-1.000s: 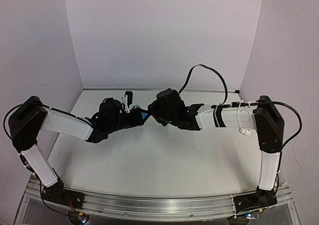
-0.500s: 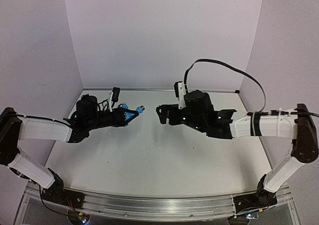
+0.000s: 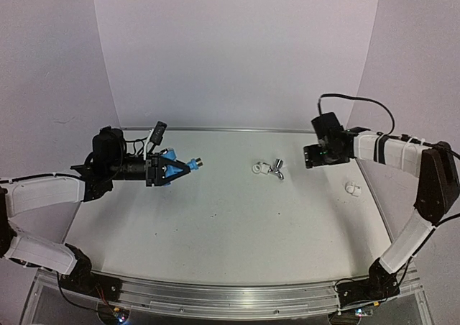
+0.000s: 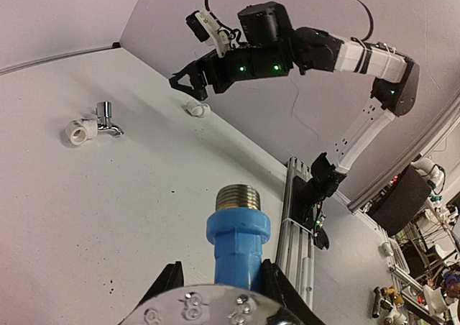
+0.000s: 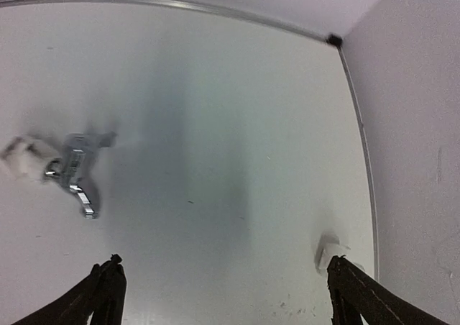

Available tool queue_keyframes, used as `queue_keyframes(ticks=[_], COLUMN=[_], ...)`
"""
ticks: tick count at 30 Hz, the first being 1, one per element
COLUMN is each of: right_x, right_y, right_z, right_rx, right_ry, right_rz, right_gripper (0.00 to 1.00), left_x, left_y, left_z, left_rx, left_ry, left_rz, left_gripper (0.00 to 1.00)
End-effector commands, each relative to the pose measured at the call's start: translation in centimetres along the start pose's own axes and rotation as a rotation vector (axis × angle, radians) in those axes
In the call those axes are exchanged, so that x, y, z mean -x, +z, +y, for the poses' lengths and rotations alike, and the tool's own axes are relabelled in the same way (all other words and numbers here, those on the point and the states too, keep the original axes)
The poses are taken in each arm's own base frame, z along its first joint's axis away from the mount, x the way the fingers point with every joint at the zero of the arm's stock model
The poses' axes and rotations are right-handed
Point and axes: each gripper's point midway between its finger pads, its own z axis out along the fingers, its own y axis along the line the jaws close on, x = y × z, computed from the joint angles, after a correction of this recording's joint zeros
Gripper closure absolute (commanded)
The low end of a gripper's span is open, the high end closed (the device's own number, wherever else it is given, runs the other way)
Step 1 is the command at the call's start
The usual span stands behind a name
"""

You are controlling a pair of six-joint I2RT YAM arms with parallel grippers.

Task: Install the water faucets
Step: Pick up the adaptor from the corner of the board.

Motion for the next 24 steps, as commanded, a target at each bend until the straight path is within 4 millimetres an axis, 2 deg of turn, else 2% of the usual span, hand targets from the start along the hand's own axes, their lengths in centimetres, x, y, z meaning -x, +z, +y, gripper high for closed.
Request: queue_keyframes(ticks=[1, 2, 3, 4, 6, 9, 13, 16, 20, 24], right_x=[-5.6, -6.1, -6.5, -6.8, -7.7, -8.5, -8.1, -8.7, -9.5, -9.9], right_y=[1.8, 2.4, 2.9, 3.2, 4.1, 5.2, 7.1, 8.2, 9.3, 10.7], right_z=[-6.5, -7.5, -9.0, -9.7, -12.5, -14.2, -13.7, -14.5, -14.3, -14.9], right_rx=[0.165, 0.216, 0.231, 0.228, 0.118, 0.059, 0.11, 0.036, -0.01, -0.069], right_ry=[0.4, 0.465, 0.509, 0.515, 0.513, 0.49, 0.355, 0.299, 0.282, 0.284], right_rz=[0.31, 0.34, 0.353, 0.359, 0.361, 0.375, 0.389, 0.491, 0.564, 0.59], right_gripper=[0.02, 0.02, 0.02, 0.02, 0.02, 0.03, 0.1, 0.21, 0.25, 0.27], left_x=[4.3, 5.2, 5.6, 5.8, 7.5, 8.6, 8.7, 8.7, 8.4, 7.6], left_y=[-0.6, -0.8, -0.9, -1.2, -1.6, -2.3, -2.8, -3.1, -3.8, -3.9], left_z=[-1.9, -1.8, -1.6, -1.4, -1.5, -2.1, -2.7, -3.0, -3.8, -3.5], left_rx=[0.046, 0.081, 0.114, 0.147, 0.204, 0.228, 0.235, 0.235, 0.226, 0.233], left_ry=[0.145, 0.161, 0.168, 0.177, 0.21, 0.249, 0.317, 0.333, 0.352, 0.345], left_rz=[0.014, 0.024, 0.045, 0.07, 0.074, 0.076, 0.071, 0.065, 0.058, 0.07], left_gripper=[1.0, 1.0, 1.0, 1.0, 1.0, 1.0, 1.0, 1.0, 1.0, 1.0])
